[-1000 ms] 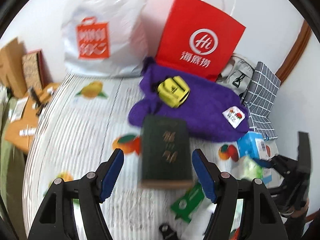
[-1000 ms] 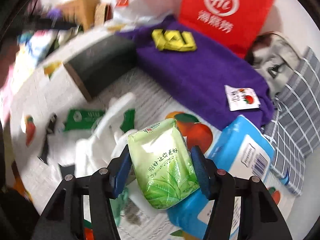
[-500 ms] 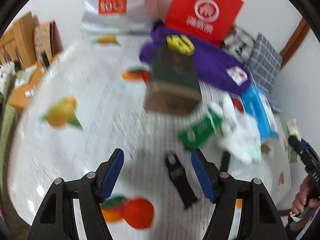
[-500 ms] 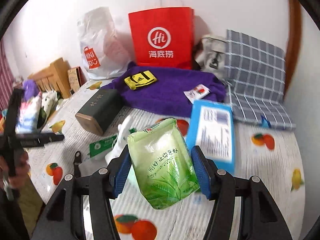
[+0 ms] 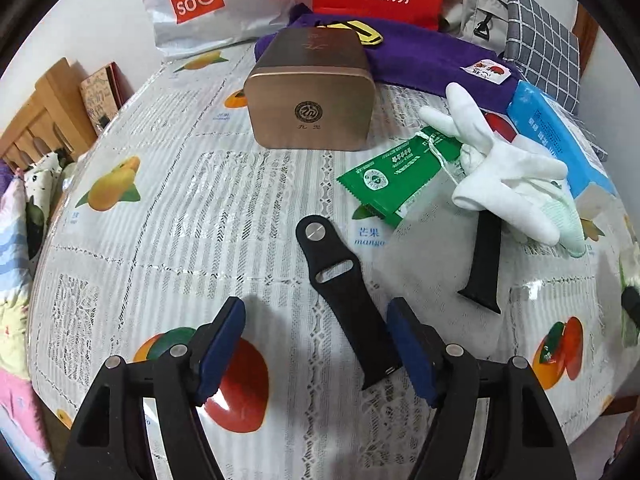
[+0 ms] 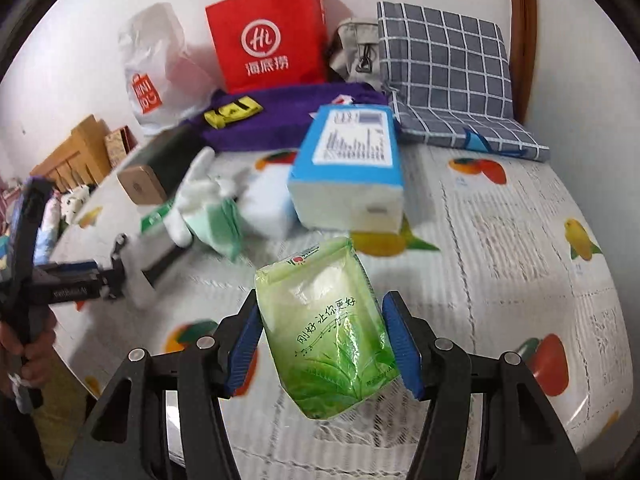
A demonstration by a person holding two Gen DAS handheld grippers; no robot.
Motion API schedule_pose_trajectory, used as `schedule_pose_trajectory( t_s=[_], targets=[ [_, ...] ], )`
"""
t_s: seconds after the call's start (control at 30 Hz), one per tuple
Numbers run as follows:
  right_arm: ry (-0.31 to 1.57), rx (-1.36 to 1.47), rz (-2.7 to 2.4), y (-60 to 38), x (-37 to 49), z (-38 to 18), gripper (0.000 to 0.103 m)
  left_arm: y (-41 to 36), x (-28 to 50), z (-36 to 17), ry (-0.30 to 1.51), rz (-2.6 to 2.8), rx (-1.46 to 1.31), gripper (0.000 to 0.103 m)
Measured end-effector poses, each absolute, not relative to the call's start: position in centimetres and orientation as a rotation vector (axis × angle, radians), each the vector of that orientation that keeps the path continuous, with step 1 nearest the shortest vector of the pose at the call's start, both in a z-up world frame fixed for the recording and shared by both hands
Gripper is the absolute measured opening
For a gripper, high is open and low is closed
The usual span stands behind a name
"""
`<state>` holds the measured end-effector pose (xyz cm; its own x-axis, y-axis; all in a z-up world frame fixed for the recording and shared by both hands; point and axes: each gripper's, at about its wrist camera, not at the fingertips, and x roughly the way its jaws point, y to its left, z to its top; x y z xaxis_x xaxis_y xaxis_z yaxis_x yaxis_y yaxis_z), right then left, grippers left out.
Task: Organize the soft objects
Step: 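Lift the green tissue pack with right gripper while left gripper nears watch strap, then close the left gripper on the black watch strap and lift it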
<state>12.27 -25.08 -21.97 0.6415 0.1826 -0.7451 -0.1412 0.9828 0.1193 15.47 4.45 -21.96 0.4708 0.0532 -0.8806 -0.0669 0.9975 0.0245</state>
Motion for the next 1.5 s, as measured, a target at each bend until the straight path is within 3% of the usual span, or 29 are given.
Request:
schedule_pose_trajectory(
  t_s=[0.37,0.43,0.5,0.93,1.0,1.03,1.07,1.5],
  targets=[
    [0.867,0.073,0.215,-24.9,12.3,-25.1,0.061,6.2,14.1,-21.9,1.089,0.041,0.013,0.064],
    [0.863,0.067,0.214,-24.9,12.3,-25.3,0.061,5.0,14.1,-21.8,1.055,-0.003,0.042,0.038],
    [0.862,0.068,0.213,-24.9,12.4,-25.4,0.061,3.9,14.0,-21.7,1.037,-0.059,0.077,0.020],
    [0.858,-0.002,0.187,-24.3,12.5,-25.9,0.068,3.7,14.2,-22.0,0.990,-0.054,0.073,0.022],
    [0.865,0.007,0.192,-24.6,12.4,-25.8,0.066,3.9,14.0,-22.0,0.980,-0.058,0.058,0.020],
    [0.869,0.002,0.190,-24.8,12.3,-25.7,0.057,3.9,13.9,-22.0,0.977,-0.057,0.057,0.020],
    [0.875,-0.008,0.190,-24.9,12.3,-25.6,0.056,3.8,13.8,-22.0,0.974,-0.053,0.058,0.020],
    [0.855,0.011,0.194,-25.4,11.6,-21.2,0.055,5.2,13.6,-20.0,0.968,-0.065,-0.085,0.020]
  ],
)
